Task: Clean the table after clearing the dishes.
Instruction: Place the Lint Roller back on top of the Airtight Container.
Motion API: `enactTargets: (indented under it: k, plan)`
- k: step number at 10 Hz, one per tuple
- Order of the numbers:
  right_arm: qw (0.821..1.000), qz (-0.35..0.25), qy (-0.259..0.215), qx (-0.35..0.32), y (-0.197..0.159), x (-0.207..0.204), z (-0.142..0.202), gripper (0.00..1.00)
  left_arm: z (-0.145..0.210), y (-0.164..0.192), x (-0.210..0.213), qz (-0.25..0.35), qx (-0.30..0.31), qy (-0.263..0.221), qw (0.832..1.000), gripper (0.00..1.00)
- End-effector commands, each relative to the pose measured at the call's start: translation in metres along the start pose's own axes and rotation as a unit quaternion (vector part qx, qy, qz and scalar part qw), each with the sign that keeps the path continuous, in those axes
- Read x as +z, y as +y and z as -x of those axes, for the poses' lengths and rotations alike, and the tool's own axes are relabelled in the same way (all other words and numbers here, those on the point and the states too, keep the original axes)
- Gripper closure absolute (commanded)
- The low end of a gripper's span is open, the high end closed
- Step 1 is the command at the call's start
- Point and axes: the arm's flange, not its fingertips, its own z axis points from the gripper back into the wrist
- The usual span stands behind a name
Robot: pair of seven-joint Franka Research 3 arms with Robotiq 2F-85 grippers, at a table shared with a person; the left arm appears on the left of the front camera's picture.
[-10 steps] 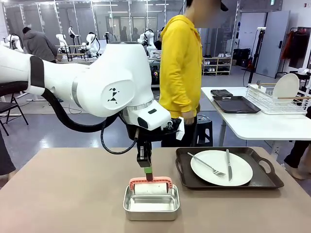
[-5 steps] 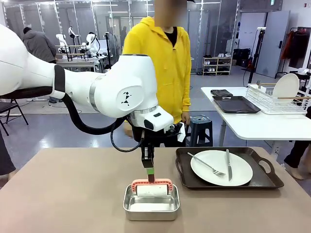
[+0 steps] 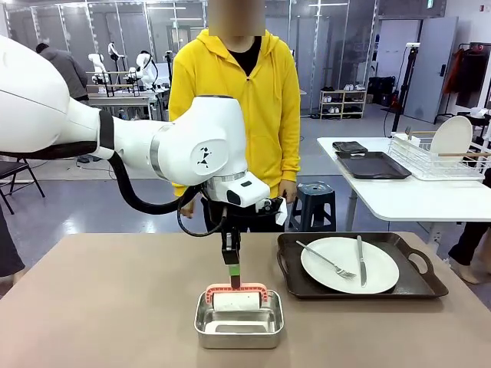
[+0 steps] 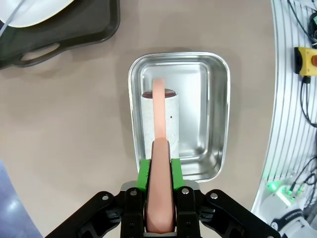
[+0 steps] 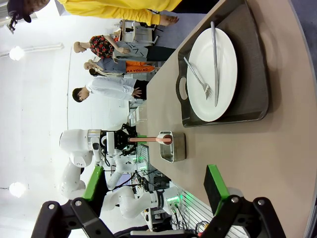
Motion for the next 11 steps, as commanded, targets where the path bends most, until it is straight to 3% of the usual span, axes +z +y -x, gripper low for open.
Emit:
enactTargets:
  k: [1,11]
  plan:
    - [1.000,-0.001,-0.001,0.002,0.002,0.001,0.002,0.00,-0.002,0.009,0.000,0.016,-0.026,0.006,1.000,0.79]
    - [1.000,-0.001,-0.001,0.002,0.002,0.001,0.002,0.00,0.014,0.046,-0.049,0.046,-0.045,0.019,0.998,0.79]
